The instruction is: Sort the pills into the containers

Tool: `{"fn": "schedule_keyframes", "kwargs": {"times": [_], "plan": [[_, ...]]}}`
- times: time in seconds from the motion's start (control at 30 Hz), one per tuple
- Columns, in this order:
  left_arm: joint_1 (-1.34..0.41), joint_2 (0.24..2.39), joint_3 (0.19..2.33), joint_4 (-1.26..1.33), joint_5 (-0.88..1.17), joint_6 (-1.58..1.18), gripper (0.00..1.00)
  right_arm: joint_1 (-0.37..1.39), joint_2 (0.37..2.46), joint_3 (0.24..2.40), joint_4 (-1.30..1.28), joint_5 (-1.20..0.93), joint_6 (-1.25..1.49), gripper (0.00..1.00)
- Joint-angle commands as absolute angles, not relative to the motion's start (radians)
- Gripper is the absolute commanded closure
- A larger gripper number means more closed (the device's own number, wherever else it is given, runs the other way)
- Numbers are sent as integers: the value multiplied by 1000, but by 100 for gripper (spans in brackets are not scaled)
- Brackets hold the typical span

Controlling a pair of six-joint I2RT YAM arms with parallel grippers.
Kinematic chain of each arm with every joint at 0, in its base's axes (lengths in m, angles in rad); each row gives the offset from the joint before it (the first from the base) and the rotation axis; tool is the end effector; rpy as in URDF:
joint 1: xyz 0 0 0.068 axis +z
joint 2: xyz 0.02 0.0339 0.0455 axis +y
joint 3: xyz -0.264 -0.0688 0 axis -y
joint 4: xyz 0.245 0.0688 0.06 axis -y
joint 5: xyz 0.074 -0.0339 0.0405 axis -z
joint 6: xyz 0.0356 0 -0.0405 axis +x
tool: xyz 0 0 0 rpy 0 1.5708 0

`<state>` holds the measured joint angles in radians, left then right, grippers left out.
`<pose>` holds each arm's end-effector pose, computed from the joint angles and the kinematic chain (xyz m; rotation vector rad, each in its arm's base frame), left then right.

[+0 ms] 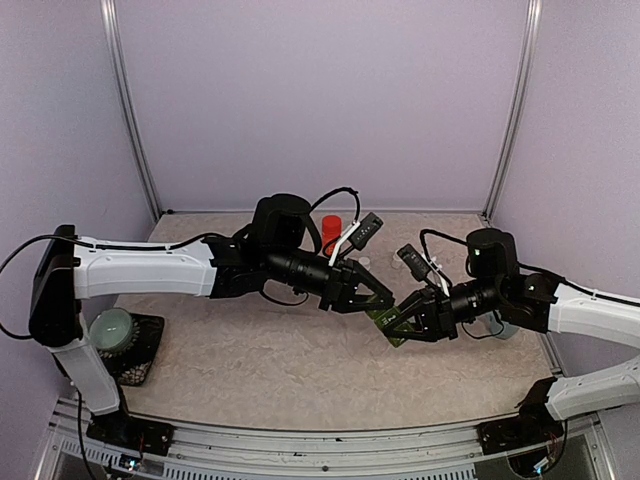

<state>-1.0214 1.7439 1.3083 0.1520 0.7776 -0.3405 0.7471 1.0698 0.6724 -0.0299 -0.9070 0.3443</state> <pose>0.1919 -0.3613 0.2968 1.2630 1.7013 -1.6011 0.1494 0.1766 0.2658 -1.0581 1.9127 1.5655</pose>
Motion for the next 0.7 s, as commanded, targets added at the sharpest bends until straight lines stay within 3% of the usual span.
{"fn": "schedule_keyframes", "kwargs": {"times": [0.0,0.1,0.17,0.33,0.43,0.67], "plan": [[-1019,1762,1336,188,792,-349,91,756,1083,671,36,-956,373,80],[-1019,1762,1339,192,787,-350,84,758,1101,668,67,-1004,399,92],[-1019,1757,1338,193,781,-354,70,758,1102,669,72,-1016,407,97],[-1015,1700,1285,226,721,-378,38,758,1039,663,74,-943,416,99],[-1010,1626,1204,307,670,-455,27,756,980,642,104,-875,434,98],[-1018,1550,1086,507,682,-591,29,749,892,554,288,-792,567,99]]}}
